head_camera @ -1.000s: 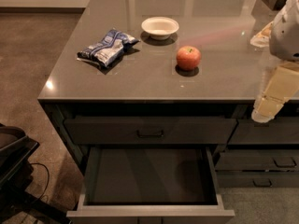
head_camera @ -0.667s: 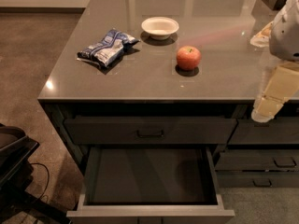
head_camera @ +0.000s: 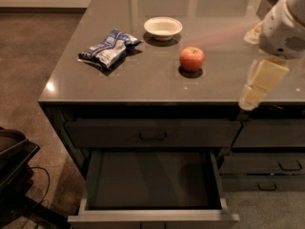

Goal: Place apple into middle drawer

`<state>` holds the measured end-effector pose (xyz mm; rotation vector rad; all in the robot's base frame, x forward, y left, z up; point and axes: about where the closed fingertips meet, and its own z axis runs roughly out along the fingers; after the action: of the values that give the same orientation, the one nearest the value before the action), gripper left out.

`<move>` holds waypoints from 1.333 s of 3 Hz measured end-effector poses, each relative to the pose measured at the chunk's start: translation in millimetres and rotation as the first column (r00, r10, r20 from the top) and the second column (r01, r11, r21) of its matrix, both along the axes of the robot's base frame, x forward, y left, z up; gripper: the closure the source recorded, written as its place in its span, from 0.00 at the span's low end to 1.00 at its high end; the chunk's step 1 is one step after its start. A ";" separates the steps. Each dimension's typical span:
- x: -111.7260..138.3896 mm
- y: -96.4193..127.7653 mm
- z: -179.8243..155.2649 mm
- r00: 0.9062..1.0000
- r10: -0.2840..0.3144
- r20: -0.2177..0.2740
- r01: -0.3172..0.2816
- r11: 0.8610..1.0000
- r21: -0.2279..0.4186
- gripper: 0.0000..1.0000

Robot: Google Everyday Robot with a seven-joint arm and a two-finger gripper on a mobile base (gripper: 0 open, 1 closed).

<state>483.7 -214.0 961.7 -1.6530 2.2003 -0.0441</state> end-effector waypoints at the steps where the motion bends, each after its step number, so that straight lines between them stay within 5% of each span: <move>1: 44.2 3.5 -18.7 0.999 -0.025 0.038 0.021 0.995 0.095 0.00; 2: 85.7 4.8 -33.5 0.996 -0.060 0.061 0.051 0.988 0.148 0.00; 3: 88.7 4.7 -36.1 0.996 -0.061 0.060 0.052 0.987 0.151 0.00; 4: 94.6 -1.6 -40.3 0.990 -0.105 0.090 0.083 0.972 0.220 0.00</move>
Offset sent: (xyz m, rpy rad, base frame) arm 0.1378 0.0035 -0.0516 0.2086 -0.0962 -0.1007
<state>578.3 -215.6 921.4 -1.3986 2.1228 0.0815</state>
